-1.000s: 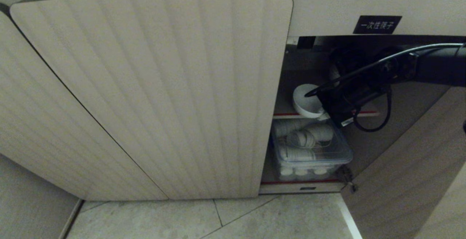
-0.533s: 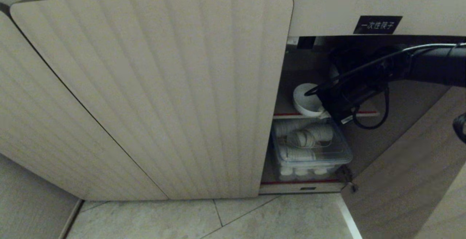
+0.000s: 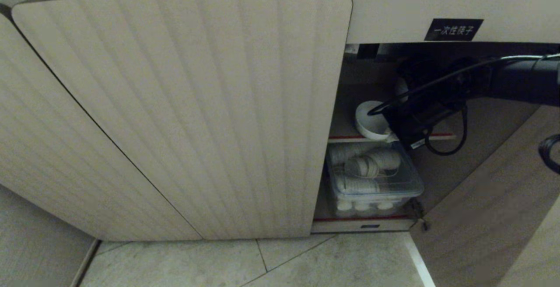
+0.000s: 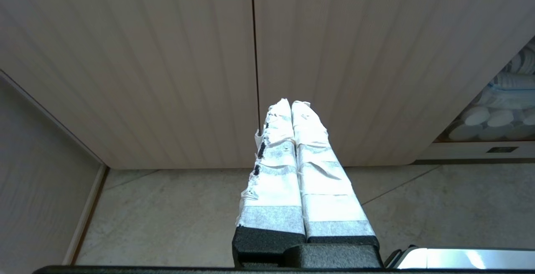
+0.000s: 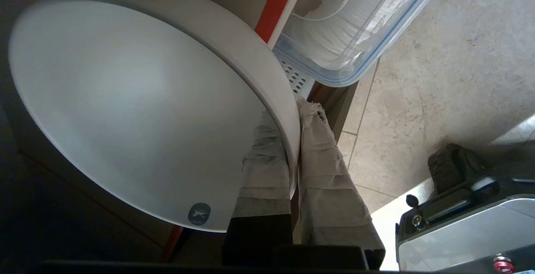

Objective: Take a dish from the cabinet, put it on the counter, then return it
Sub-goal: Put it back into the cabinet

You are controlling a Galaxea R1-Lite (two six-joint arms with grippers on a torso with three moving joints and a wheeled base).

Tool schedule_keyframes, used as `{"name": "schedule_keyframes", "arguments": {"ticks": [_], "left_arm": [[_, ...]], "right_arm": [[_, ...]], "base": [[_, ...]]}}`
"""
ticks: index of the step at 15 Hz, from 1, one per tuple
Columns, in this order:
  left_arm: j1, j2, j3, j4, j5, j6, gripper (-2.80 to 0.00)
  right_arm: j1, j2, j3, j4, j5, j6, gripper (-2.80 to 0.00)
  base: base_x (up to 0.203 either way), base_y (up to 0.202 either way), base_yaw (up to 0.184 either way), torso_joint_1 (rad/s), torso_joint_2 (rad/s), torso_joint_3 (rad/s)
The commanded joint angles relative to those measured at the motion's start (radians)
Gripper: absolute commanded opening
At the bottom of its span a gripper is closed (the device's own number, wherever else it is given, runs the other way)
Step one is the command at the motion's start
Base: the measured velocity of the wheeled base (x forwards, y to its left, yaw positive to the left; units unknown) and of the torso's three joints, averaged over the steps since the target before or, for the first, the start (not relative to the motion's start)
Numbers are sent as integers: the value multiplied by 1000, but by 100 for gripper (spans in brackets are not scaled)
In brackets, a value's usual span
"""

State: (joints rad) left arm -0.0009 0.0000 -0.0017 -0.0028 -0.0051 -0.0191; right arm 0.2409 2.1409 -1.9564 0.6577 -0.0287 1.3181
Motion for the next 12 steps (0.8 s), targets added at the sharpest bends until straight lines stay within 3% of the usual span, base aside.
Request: {"name": "schedule_keyframes", "arguments": {"ticks": [1, 12], "left_arm": [[1, 0, 0, 0, -1, -1, -280], [0, 0, 0, 0, 0, -1, -280]], "right_arm": [[-6, 1, -1, 2, -3, 7, -280], [-25, 10, -1, -32, -17, 7, -280]], "base": [[0, 0, 0, 0, 0, 0], [0, 0, 0, 0, 0, 0]]}}
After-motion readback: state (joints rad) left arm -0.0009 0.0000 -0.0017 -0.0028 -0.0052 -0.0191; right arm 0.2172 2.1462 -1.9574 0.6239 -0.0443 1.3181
